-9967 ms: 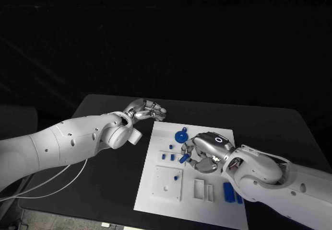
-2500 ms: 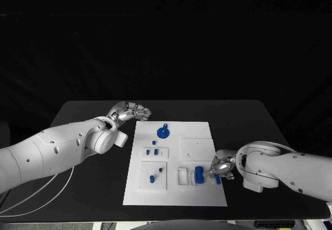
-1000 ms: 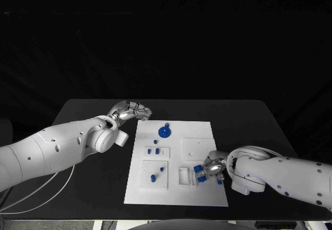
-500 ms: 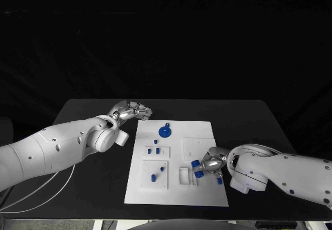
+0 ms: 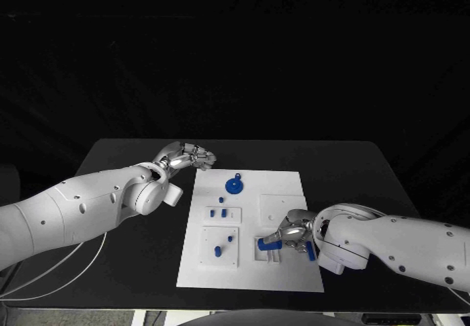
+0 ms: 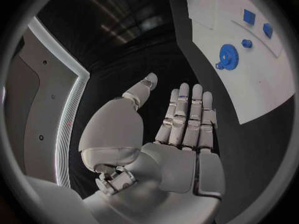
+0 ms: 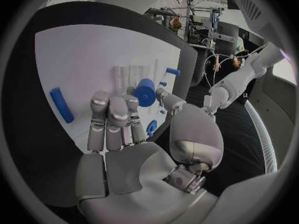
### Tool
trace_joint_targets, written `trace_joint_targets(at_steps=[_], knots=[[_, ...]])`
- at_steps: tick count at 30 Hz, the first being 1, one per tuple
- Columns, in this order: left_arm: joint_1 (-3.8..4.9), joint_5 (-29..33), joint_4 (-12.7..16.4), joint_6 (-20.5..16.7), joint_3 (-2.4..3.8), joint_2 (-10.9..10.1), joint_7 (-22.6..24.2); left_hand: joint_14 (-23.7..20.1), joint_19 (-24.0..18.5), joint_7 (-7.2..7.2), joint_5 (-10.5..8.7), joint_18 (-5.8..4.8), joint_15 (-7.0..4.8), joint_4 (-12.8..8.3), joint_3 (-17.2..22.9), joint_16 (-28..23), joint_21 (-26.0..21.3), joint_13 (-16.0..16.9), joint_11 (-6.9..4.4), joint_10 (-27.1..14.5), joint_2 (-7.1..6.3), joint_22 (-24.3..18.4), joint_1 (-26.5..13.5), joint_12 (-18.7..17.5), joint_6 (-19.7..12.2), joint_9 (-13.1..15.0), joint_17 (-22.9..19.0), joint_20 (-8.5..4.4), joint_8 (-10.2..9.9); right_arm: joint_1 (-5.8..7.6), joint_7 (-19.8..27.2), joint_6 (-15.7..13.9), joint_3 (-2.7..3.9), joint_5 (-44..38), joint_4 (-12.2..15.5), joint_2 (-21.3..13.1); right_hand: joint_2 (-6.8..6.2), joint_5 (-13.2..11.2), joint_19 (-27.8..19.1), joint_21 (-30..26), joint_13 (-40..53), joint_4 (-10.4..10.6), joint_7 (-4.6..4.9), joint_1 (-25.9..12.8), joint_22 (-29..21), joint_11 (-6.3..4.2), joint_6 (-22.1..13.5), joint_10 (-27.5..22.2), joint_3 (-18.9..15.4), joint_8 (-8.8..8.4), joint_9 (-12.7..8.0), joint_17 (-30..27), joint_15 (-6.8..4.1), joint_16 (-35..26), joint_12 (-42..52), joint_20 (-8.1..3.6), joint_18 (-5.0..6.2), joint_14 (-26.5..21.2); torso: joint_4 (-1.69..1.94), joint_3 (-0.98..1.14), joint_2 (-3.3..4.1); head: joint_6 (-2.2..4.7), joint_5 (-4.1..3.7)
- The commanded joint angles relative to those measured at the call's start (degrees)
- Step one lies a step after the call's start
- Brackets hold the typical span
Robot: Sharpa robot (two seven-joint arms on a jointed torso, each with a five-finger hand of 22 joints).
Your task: Assemble the parts on the task board
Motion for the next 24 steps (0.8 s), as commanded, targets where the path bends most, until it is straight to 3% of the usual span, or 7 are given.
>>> trace_joint_targets(at_steps=[1,10,24], knots=[[0.01,0.3,0.1,0.8,0.04,-0.1,0.5,0.3,0.3,-0.12,0.04,0.57,0.05,0.0,-0.3,-0.4,-0.3,-0.1,0.40,-0.2,0.45,0.1,0.0,-0.1,-0.3,-0.1,0.1,-0.03,0.2,-0.18,-0.4,2.3,-0.03,-0.6,-0.6,0.6,0.32,-0.1,0.2,0.2,0.1,-0.1,0.38,-0.9,1.0,-0.10,0.7,0.2,-0.9,-0.25,-0.1,0.1,-0.39,0.3,-0.2,-0.07,1.80,-0.3,0.00,0.00,0.02,-0.06,0.12],[0.01,0.3,0.2,0.8,0.04,-0.2,0.5,0.3,0.3,-0.12,0.05,0.57,0.06,0.0,-0.3,-0.4,-0.3,-0.1,0.41,-0.2,0.47,0.1,-0.1,-0.1,-0.3,-0.1,0.1,-0.02,0.2,-0.70,-0.3,0.7,-0.03,-3.5,-1.0,1.6,0.82,-0.1,0.1,0.2,0.2,-0.4,0.34,-1.0,1.0,-0.13,0.7,0.2,-1.3,-0.31,0.0,0.1,-0.42,0.3,-0.3,-0.19,1.80,-0.3,-0.06,0.03,0.03,-0.04,0.38],[0.01,0.3,0.2,0.7,0.04,-0.4,0.4,0.3,0.3,-0.12,0.05,0.58,0.06,0.0,-0.3,-0.4,-0.4,-0.1,0.40,-0.2,0.49,0.1,0.0,-0.1,-0.3,-0.1,0.2,-0.02,0.1,-0.93,-0.2,3.7,-0.03,-4.8,0.0,1.3,1.10,-0.1,0.0,0.2,0.4,-1.1,0.31,-0.8,1.0,-0.17,0.8,0.2,-1.6,-0.39,0.0,0.2,-0.47,0.3,-0.4,-0.29,1.80,-0.4,-0.13,0.06,0.01,-0.14,0.43]])
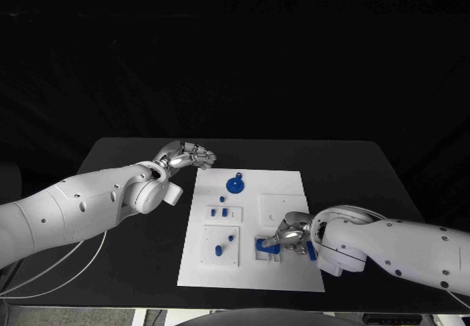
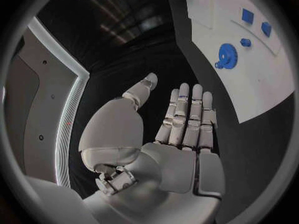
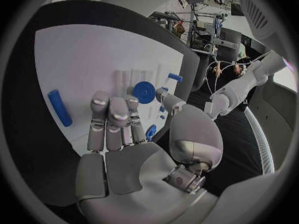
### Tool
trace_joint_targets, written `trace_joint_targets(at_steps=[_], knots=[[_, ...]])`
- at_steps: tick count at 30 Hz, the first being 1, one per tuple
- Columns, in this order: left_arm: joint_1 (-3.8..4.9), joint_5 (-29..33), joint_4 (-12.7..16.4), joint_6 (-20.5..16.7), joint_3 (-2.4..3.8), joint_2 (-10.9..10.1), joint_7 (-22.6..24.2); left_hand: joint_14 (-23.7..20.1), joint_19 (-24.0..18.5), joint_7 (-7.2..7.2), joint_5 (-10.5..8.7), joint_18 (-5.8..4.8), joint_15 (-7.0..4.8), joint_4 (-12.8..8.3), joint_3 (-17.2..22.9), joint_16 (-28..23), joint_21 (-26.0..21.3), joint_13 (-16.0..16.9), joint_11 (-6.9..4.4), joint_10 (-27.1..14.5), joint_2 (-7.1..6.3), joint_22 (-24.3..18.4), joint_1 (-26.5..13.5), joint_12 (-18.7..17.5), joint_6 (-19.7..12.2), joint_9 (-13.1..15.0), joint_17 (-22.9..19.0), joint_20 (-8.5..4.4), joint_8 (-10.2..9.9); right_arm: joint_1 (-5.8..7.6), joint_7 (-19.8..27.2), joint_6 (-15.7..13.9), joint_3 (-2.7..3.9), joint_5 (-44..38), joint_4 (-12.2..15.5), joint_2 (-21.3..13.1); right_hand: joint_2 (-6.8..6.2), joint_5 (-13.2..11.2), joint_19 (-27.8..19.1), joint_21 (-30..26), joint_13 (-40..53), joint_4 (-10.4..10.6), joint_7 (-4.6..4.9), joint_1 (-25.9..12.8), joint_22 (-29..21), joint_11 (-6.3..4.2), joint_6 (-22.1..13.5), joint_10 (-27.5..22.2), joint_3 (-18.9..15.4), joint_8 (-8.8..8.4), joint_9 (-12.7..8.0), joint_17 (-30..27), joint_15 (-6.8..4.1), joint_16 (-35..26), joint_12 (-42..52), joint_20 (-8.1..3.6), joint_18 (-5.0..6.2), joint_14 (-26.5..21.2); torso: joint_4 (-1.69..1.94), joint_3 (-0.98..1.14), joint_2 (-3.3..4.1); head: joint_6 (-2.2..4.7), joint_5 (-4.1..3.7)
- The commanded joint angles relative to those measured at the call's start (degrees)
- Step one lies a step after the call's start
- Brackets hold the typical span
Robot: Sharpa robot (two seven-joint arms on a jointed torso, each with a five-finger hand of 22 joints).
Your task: Assemble the parts on the task board
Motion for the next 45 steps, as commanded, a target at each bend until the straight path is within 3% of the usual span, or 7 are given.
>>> trace_joint_targets(at_steps=[1,15,23,29,36,40,45], knots=[[0.01,0.3,0.2,0.6,0.04,0.0,0.4,0.3,0.3,-0.12,0.05,0.58,0.06,0.0,-0.3,-0.2,-0.4,-0.1,0.20,0.0,0.49,0.1,0.0,-0.1,-0.3,-0.1,0.1,-0.02,0.1,-0.13,0.0,3.1,-0.02,-2.1,0.4,0.1,0.43,-0.1,-0.1,0.2,0.1,-0.4,0.30,-0.1,1.0,-0.17,0.8,0.2,-0.2,-0.41,0.0,0.1,-0.28,0.3,-0.3,-0.43,1.79,-0.2,-0.03,0.05,-0.01,0.00,0.04],[0.01,0.3,0.2,0.6,0.04,0.0,0.4,0.3,0.3,-0.10,0.06,0.58,0.06,-0.1,-0.3,-0.3,-0.4,-0.1,0.20,0.0,0.52,0.1,0.0,-0.1,-0.4,-0.1,0.1,-0.02,0.1,-0.83,-0.5,5.9,-0.03,-4.6,0.3,0.8,0.63,-0.1,-0.3,0.2,0.2,-1.1,0.34,0.2,1.0,-0.13,0.7,0.1,-0.4,-0.59,0.0,0.0,-0.24,0.2,-0.6,-0.47,1.79,-0.3,0.00,0.02,0.02,0.01,0.02],[0.01,0.3,0.2,0.7,0.04,-0.1,0.2,0.3,0.3,-0.09,0.05,0.57,0.07,-0.1,-0.4,-0.3,-0.4,-0.1,0.21,0.0,0.52,0.1,0.0,-0.1,-0.4,-0.1,0.1,-0.01,0.1,-0.92,-0.1,5.8,-0.03,-4.6,0.3,1.2,0.96,-0.1,-0.3,0.1,0.2,-1.1,0.34,0.0,1.0,-0.13,0.8,0.1,-0.5,-0.60,0.0,0.0,-0.22,0.2,-0.6,-0.43,1.79,-0.3,0.00,0.00,0.03,0.04,0.09],[0.02,0.3,0.3,0.8,0.04,-0.2,0.2,0.2,0.3,-0.06,0.04,0.55,0.10,0.0,-0.5,-0.4,-0.5,-0.1,0.23,0.0,0.53,0.1,-0.2,-0.1,-0.5,-0.1,0.2,0.02,0.1,-0.92,0.6,5.5,-0.03,-4.5,0.5,1.2,2.12,-0.1,-0.4,0.1,0.4,-1.0,0.26,-0.7,1.0,-0.19,1.3,0.4,-0.7,-0.56,0.0,0.0,-0.25,0.2,-0.7,-0.38,1.79,-0.2,0.02,0.00,0.03,-0.01,0.18],[0.02,0.3,0.3,0.9,0.04,-0.2,0.1,0.2,0.3,-0.03,0.06,0.54,0.12,0.2,-0.5,-0.4,-0.5,-0.2,0.25,-0.1,0.59,0.2,-0.3,-0.1,-0.5,-0.2,0.2,0.03,0.0,-0.92,1.1,3.9,-0.03,-4.1,0.5,1.4,1.78,-0.1,-0.5,0.1,0.5,-0.2,0.22,-2.5,1.0,-0.22,1.4,0.5,-1.5,-0.74,-0.2,0.0,-0.28,0.2,-0.8,-0.30,1.79,-0.3,0.00,0.02,0.04,0.04,0.17],[0.02,0.4,0.3,0.9,0.04,-0.3,0.2,0.2,0.3,0.01,0.05,0.53,0.13,0.4,-0.7,-0.6,-0.6,-0.2,0.26,-0.1,0.60,0.2,-0.7,-0.1,-0.6,-0.2,0.3,0.06,0.0,-0.92,1.0,4.3,-0.02,-4.0,0.4,1.6,3.89,-0.1,-1.1,0.2,0.7,-0.1,0.09,-6.7,1.1,-0.34,1.5,0.4,-6.4,-0.99,-0.3,0.2,-0.41,0.3,-1.0,-0.41,1.79,-0.5,-0.02,0.04,0.05,0.08,0.17],[0.02,0.4,0.3,0.9,0.04,-0.3,0.1,0.2,0.3,0.08,0.07,0.54,0.15,1.0,-1.0,-0.8,-0.8,-0.3,0.29,-0.2,0.55,0.2,-1.5,-0.2,-0.8,-0.3,0.4,0.07,-0.1,-0.92,1.3,4.6,-0.02,-3.4,0.4,1.7,7.42,-0.1,-2.4,-0.1,1.2,-4.2,-0.09,-9.7,1.1,-0.66,1.5,0.1,-14.3,-1.47,-0.5,0.4,-0.66,0.3,-1.4,-1.32,1.79,-1.0,-0.01,0.02,0.03,0.08,0.14]])
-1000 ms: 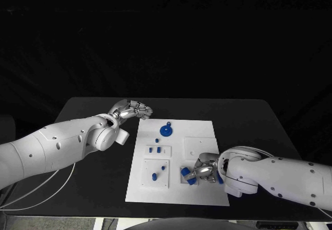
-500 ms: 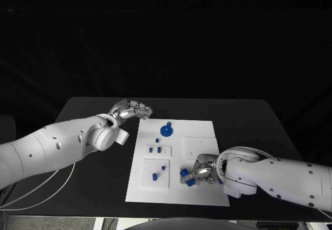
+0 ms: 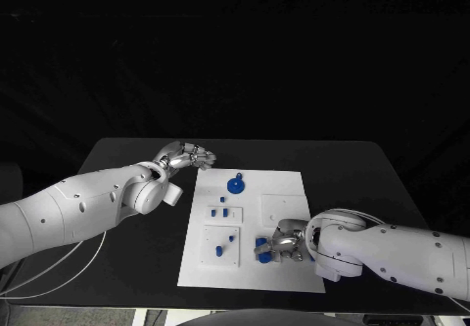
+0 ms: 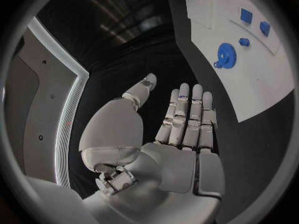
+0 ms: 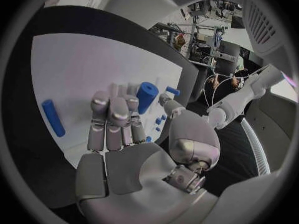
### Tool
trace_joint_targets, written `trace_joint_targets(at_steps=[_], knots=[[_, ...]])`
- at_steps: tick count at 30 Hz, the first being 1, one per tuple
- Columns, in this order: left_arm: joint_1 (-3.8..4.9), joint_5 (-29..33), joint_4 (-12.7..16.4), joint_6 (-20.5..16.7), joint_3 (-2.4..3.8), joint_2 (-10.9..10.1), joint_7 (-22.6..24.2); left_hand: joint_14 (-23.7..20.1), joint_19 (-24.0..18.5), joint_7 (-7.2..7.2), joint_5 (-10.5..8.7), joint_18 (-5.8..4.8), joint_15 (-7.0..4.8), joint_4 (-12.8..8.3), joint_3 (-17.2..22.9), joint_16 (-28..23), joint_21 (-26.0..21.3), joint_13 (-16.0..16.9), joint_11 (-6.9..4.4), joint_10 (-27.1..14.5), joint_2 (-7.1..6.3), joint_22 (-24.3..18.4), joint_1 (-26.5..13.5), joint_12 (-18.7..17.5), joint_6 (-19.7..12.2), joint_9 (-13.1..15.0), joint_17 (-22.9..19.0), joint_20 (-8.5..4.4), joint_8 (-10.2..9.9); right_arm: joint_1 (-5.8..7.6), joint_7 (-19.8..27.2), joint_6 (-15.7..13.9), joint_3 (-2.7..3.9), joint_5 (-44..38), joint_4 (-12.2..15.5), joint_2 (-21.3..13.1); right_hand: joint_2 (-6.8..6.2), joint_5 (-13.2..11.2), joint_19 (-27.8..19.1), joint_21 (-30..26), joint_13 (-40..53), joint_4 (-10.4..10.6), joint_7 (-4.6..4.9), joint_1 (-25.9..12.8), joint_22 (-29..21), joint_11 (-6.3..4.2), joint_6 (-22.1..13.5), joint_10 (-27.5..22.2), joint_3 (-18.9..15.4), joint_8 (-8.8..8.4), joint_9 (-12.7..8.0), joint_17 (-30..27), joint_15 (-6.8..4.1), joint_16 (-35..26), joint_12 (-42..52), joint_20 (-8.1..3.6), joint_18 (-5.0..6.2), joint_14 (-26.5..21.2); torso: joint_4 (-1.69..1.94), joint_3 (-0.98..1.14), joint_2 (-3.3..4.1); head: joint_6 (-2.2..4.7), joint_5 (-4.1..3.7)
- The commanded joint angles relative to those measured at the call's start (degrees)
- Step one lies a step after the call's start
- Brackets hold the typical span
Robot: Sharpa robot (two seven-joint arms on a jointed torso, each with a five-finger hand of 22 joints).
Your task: Assemble the parts on the task board
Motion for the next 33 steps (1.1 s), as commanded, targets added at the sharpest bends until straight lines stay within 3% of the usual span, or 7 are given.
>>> trace_joint_targets(at_steps=[1,10,17,20,31,33], knots=[[0.02,0.3,0.2,0.8,0.04,0.0,0.3,0.2,0.3,0.07,0.07,0.54,0.16,0.2,-0.2,-0.1,-0.3,-0.1,0.29,-0.2,-0.03,0.1,-0.6,-0.1,-0.4,-0.1,0.1,0.07,-0.1,-0.06,1.0,0.4,0.00,0.4,0.1,0.2,1.50,0.0,-1.3,-0.1,0.2,-2.6,-0.22,-1.4,1.0,-0.39,0.5,-0.1,-3.9,-0.39,-0.2,0.1,-0.26,0.3,-0.5,-0.95,1.79,-0.4,-0.02,-0.01,-0.02,-0.02,-0.05],[0.02,0.3,0.1,0.8,0.04,0.0,0.2,0.2,0.3,0.08,0.08,0.56,0.16,0.3,-0.2,-0.2,-0.3,-0.1,0.30,-0.2,0.00,0.1,-0.7,-0.2,-0.4,-0.1,0.1,0.06,-0.2,-0.06,2.4,1.6,0.00,1.0,0.4,-0.2,3.03,0.0,-1.3,-0.5,0.5,-7.0,-0.33,-2.0,0.8,-0.55,0.9,0.1,-7.7,-0.82,-0.5,0.1,-0.35,0.1,-0.9,-1.52,1.79,-0.4,-0.01,0.01,0.01,-0.06,-0.04],[0.02,0.3,0.1,0.8,0.04,0.0,0.2,0.2,0.3,0.09,0.11,0.58,0.15,0.3,-0.1,-0.2,-0.4,-0.1,0.29,-0.2,0.04,0.1,-0.6,-0.2,-0.4,-0.1,0.2,0.04,-0.2,-0.05,4.5,3.3,0.01,1.2,1.3,-1.8,2.75,0.0,-0.8,-0.6,0.7,-11.7,-0.28,1.4,0.7,-0.50,1.2,0.3,-7.3,-1.02,-0.7,0.0,-0.29,0.0,-1.1,-1.52,1.79,-0.2,-0.01,0.00,-0.02,-0.13,-0.02],[0.02,0.3,0.0,0.8,0.04,0.0,0.1,0.2,0.3,0.09,0.11,0.59,0.15,0.3,-0.1,-0.2,-0.4,-0.1,0.29,-0.2,0.05,0.1,-0.6,-0.2,-0.5,-0.1,0.2,0.04,-0.2,-0.04,5.1,3.4,0.02,1.7,1.7,-2.4,2.93,0.0,-0.6,-0.7,0.8,-12.8,-0.25,2.4,0.7,-0.46,1.2,0.4,-6.9,-1.07,-0.8,-0.1,-0.25,0.0,-1.2,-1.40,1.79,-0.2,-0.06,0.01,-0.02,-0.09,0.05],[0.02,0.3,0.0,0.8,0.03,0.0,0.1,0.2,0.2,0.09,0.12,0.60,0.14,0.2,-0.1,-0.3,-0.4,-0.1,0.29,-0.2,0.08,0.1,-0.5,-0.2,-0.5,-0.1,0.2,0.04,-0.2,-0.01,6.0,2.7,0.06,2.0,2.3,-3.6,2.88,0.0,-0.5,-0.8,0.8,-12.9,-0.20,1.8,0.6,-0.41,1.3,0.5,-7.0,-1.15,-0.9,-0.1,-0.19,-0.1,-1.3,-1.15,1.79,-0.1,-0.04,0.01,0.00,-0.05,0.05],[0.02,0.3,0.0,0.8,0.03,0.0,0.1,0.2,0.2,0.09,0.13,0.60,0.14,0.2,-0.1,-0.3,-0.4,-0.1,0.29,-0.2,0.08,0.1,-0.5,-0.2,-0.5,-0.1,0.2,0.04,-0.2,0.00,6.3,2.4,0.06,1.9,2.3,-3.6,3.40,0.0,-0.4,-0.8,0.8,-13.1,-0.22,2.5,0.6,-0.43,1.4,0.6,-6.5,-1.17,-0.9,-0.1,-0.21,-0.1,-1.4,-1.13,1.79,-0.1,-0.02,0.00,0.01,-0.06,0.04]])
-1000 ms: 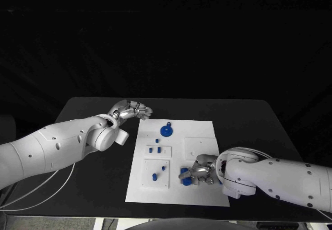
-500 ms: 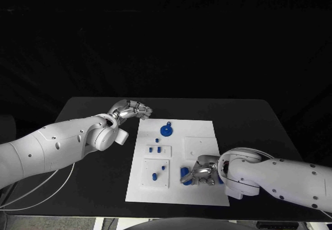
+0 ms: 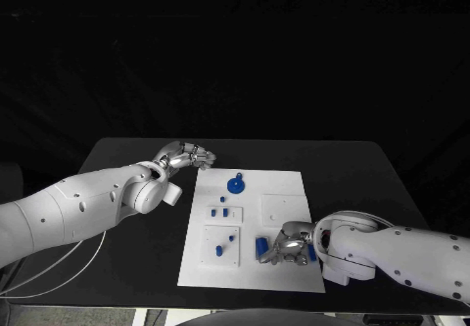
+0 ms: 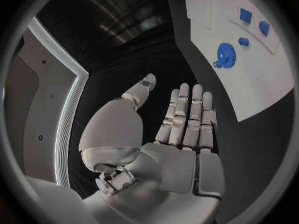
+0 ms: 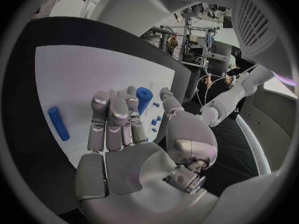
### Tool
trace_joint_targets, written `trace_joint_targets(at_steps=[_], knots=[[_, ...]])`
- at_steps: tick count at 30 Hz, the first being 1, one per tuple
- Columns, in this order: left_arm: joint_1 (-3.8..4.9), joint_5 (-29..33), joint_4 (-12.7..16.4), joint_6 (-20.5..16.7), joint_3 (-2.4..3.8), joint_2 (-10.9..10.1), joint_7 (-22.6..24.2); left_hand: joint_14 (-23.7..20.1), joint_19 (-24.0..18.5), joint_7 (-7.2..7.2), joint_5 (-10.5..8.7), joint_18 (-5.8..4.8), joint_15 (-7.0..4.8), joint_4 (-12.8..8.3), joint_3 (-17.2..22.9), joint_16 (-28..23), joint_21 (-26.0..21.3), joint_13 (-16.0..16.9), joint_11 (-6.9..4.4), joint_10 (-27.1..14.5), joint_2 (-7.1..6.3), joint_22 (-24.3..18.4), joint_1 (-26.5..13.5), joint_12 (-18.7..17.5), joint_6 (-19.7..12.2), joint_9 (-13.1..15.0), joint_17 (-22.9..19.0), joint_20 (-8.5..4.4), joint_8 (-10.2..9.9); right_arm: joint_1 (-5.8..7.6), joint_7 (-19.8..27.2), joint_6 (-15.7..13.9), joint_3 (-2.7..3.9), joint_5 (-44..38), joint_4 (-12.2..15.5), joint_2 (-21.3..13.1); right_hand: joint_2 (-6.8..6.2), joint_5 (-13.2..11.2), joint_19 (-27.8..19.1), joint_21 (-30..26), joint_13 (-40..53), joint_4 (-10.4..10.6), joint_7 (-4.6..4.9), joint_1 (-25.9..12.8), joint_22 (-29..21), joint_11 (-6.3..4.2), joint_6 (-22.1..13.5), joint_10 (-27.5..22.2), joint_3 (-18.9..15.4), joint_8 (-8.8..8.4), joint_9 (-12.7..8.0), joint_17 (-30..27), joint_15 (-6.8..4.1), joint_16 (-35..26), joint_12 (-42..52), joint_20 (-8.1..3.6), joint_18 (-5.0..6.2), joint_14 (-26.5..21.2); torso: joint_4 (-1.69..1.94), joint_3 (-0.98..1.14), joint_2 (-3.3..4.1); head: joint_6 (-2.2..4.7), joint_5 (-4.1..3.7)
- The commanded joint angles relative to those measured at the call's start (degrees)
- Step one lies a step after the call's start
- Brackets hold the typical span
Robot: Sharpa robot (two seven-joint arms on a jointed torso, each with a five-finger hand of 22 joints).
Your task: Assemble the parts on the task board
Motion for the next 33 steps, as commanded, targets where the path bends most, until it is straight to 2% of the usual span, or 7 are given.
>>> trace_joint_targets(at_steps=[1,7,10,14,16,29,33], knots=[[0.02,0.3,0.1,0.7,0.03,0.1,0.3,0.2,0.2,0.09,0.13,0.59,0.14,0.2,-0.1,-0.3,-0.4,-0.1,0.29,-0.2,0.22,0.1,-0.4,-0.2,-0.5,-0.1,0.1,0.04,-0.2,-0.02,1.9,0.5,0.01,0.2,0.1,-0.1,0.77,0.0,0.3,-0.4,0.1,-0.4,0.40,0.9,0.6,-0.22,0.8,0.4,0.8,-0.36,-0.1,-0.1,-0.02,-0.1,-0.3,-0.06,2.70,0.2,0.03,-0.02,0.05,-0.01,-0.04],[0.02,0.3,0.0,0.8,0.03,0.1,0.1,0.2,0.2,0.09,0.13,0.60,0.14,0.2,-0.1,-0.3,-0.4,-0.1,0.29,-0.2,0.24,0.1,-0.3,-0.2,-0.5,-0.1,0.1,0.04,-0.2,-0.02,2.8,0.5,0.02,0.0,0.1,0.0,4.01,0.0,0.8,-0.4,0.3,0.4,0.58,6.2,0.7,-0.05,0.9,0.7,7.5,-0.50,-0.2,-0.2,0.17,-0.2,-0.4,0.36,2.69,0.4,0.07,-0.02,0.04,-0.10,-0.03],[0.02,0.3,0.0,0.7,0.03,0.1,0.0,0.2,0.3,0.09,0.14,0.60,0.14,0.2,-0.1,-0.3,-0.4,-0.1,0.29,-0.2,0.27,0.1,-0.3,-0.2,-0.5,-0.1,0.1,0.04,-0.2,-0.02,2.9,0.5,0.02,0.1,0.0,0.3,1.81,0.0,1.1,-0.5,0.4,5.7,0.83,9.8,0.7,0.10,1.3,0.9,20.5,-0.62,-0.4,-0.3,0.36,-0.2,-0.6,1.19,2.66,0.5,0.06,0.00,0.04,-0.19,0.04],[0.02,0.3,0.0,0.7,0.02,0.1,0.0,0.2,0.3,0.09,0.15,0.60,0.14,0.2,0.0,-0.3,-0.4,-0.1,0.29,-0.2,0.30,0.1,-0.3,-0.2,-0.5,-0.1,0.1,0.04,-0.2,-0.02,2.9,0.3,0.02,0.1,-0.2,0.4,2.49,0.1,1.1,-0.5,0.4,7.2,0.79,9.7,0.7,0.14,1.3,1.0,23.0,-0.67,-0.5,-0.3,0.44,-0.2,-0.6,1.41,2.70,0.6,0.04,0.00,0.03,-0.16,0.07],[0.02,0.3,0.0,0.7,0.02,0.1,0.0,0.2,0.3,0.09,0.15,0.61,0.14,0.2,0.0,-0.3,-0.4,-0.1,0.29,-0.2,0.33,0.1,-0.2,-0.2,-0.5,-0.1,0.1,0.04,-0.2,-0.02,2.7,0.3,0.02,0.0,-0.5,0.6,1.69,0.3,1.4,0.2,0.7,8.2,0.90,8.2,1.2,0.28,1.6,1.2,27.7,-0.72,-0.6,-0.3,0.59,-0.1,-0.5,1.99,2.70,0.7,0.05,-0.02,0.04,-0.15,0.00],[0.02,0.3,0.0,0.8,0.01,0.0,-0.2,0.2,0.3,0.11,0.15,0.60,0.15,0.3,0.0,-0.4,-0.4,-0.1,0.30,-0.2,0.35,0.1,-0.3,-0.2,-0.5,-0.1,0.1,0.06,-0.2,-0.02,0.5,-0.4,0.02,-1.0,-1.7,1.3,1.93,0.5,1.6,0.7,1.1,7.4,0.84,6.2,1.1,0.26,2.0,1.6,29.7,-0.51,-0.6,-0.4,0.56,0.0,-0.3,2.22,2.70,0.9,0.05,-0.04,0.04,-0.33,0.02],[0.02,0.3,0.0,0.8,-0.01,0.0,-0.2,0.2,0.3,0.11,0.15,0.60,0.15,0.3,0.0,-0.4,-0.5,-0.1,0.31,-0.3,0.35,0.1,-0.2,-0.2,-0.5,-0.1,0.2,0.06,-0.2,-0.02,0.2,0.9,0.02,-1.0,-1.7,1.3,0.86,0.6,1.7,0.9,1.3,7.3,0.81,4.4,1.1,0.26,2.1,1.7,29.1,-0.45,-0.6,-0.4,0.54,0.1,-0.3,2.32,2.70,0.9,0.05,-0.04,0.05,-0.38,0.03]])
